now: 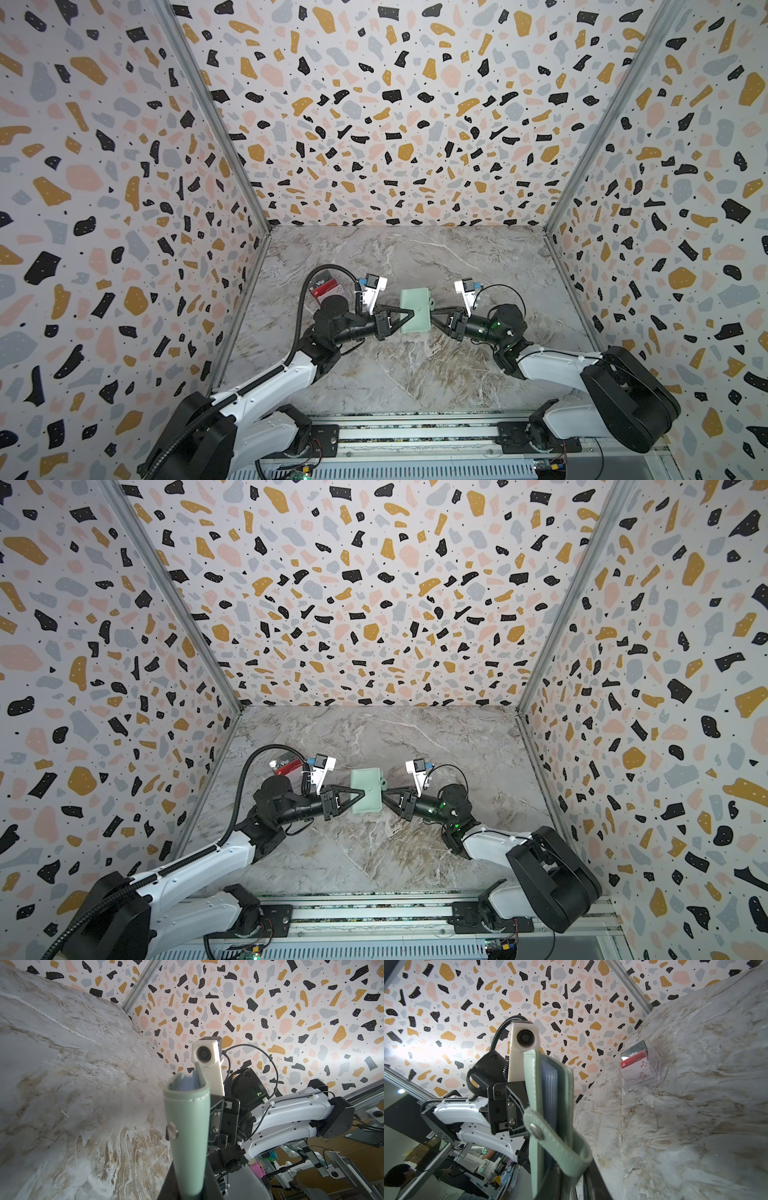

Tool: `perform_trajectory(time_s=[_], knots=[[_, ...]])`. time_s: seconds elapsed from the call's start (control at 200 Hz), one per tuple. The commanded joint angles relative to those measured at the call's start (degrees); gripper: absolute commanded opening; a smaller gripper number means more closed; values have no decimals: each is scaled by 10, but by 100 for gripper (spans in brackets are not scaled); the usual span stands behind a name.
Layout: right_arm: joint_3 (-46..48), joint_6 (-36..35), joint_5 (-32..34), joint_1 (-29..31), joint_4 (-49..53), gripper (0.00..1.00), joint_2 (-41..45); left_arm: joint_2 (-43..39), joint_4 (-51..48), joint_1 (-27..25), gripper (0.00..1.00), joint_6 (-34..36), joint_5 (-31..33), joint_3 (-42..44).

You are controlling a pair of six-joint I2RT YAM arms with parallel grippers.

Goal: Take the credit cards out of the card holder

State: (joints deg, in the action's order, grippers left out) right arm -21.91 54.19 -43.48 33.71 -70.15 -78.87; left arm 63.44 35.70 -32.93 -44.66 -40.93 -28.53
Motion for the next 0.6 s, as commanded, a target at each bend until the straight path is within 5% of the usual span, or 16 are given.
perform_trajectory(time_s=[0.0, 0.195, 0.596], knots=[[-15, 24, -29, 3, -54, 13, -1, -5, 45, 1, 0, -3, -11, -5], [-16, 19, -27, 3, -52, 7, 5, -9, 26, 1, 0, 7, 1, -5], [-9, -3, -5, -2, -8, 0, 34, -24, -68, 1, 43, 59, 49, -25]])
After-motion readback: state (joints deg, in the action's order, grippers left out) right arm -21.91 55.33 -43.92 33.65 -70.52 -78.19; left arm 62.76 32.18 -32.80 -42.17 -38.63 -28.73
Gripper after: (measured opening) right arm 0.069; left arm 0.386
